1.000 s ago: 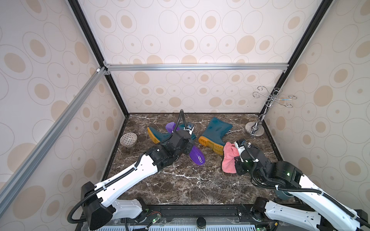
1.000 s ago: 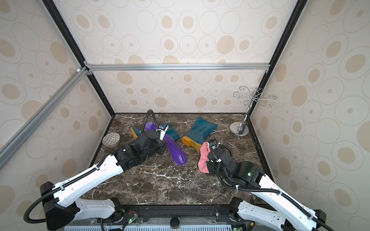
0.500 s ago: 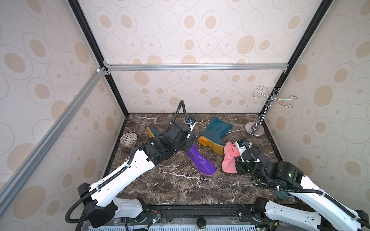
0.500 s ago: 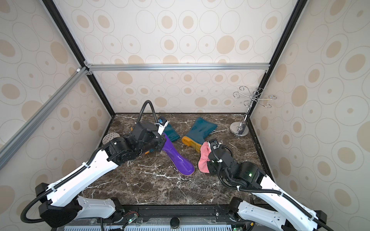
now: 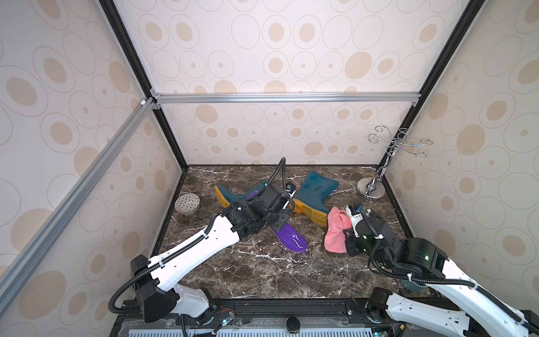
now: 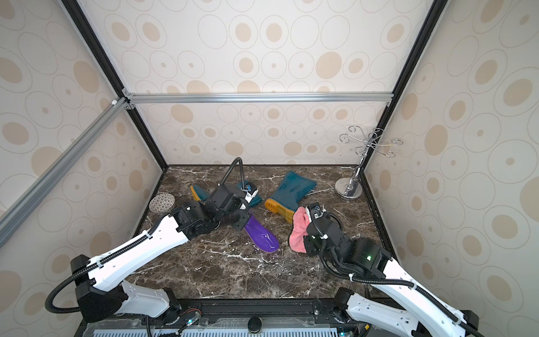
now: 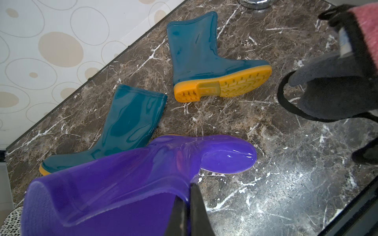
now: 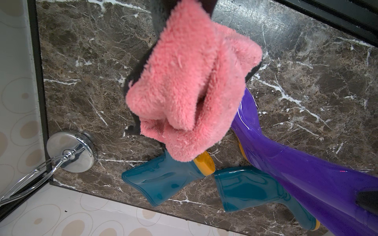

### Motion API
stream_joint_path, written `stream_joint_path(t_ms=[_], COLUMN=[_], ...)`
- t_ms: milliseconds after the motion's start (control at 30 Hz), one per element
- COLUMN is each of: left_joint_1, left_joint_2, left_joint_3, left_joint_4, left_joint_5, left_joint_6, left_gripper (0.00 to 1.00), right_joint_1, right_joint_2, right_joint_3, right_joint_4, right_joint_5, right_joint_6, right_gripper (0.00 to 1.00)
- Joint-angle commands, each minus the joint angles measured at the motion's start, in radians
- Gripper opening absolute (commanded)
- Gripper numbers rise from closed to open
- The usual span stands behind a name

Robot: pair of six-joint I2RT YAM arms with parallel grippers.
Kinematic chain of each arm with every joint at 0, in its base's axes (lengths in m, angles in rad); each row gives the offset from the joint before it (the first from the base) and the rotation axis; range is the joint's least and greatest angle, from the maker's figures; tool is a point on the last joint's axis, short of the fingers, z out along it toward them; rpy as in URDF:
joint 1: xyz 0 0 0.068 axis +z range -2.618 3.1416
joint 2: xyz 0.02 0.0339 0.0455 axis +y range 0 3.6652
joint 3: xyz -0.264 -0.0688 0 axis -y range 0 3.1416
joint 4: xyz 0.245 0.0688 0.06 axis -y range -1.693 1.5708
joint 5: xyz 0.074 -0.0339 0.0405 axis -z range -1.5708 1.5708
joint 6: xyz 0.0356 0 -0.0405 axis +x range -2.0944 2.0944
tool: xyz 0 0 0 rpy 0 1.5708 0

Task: Wipe the rubber boots with a cloth
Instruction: Place the rubber boot at the center of the board.

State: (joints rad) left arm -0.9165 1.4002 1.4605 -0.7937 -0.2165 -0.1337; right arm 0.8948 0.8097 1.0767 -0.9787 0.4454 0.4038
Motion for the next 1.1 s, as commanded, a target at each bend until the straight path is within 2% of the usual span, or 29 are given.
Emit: stream_joint_path(t_ms=[0,267,367,533,667,1067], left_joint_1=[-0.032,-0.122,-0.122,-0.115,-0.108,-0.114], left_joint_2=[0.000,0.067,0.073,0.082,0.089,0.170], left_joint_3=[0.107,0.192,0.162,0.122,0.138,0.245], left_joint_4=[-0.034,-0.133,-0.134,-0.120,-0.117,-0.130], left_joint_5=[-0.013,-0.057,-0.108,-0.130,-0.169,-0.110], left_joint_6=[0.019,0.008,0.012,0.029,0.048,0.059], left_gripper=[0.00,0.00,0.00,0.00,0.00,0.00], right_joint_1=[-0.001,0.000,-0.001,-0.001,-0.001,0.000], right_joint_2=[-0.014,-0.006,-0.010,-0.014,-0.019,-0.015], right_joint_3=[-0.007,-0.004,-0.007,-0.017,-0.014,-0.006], right_joint_4=[0.006,0.011,0.011,0.009,0.006,0.005], right_joint_5=[0.007,0.003,0.003,0.004,0.010,0.018], right_joint_6=[0.020,0.018,0.017,0.019,0.015,0.010], right_gripper=[0.00,0.00,0.00,0.00,0.00,0.00])
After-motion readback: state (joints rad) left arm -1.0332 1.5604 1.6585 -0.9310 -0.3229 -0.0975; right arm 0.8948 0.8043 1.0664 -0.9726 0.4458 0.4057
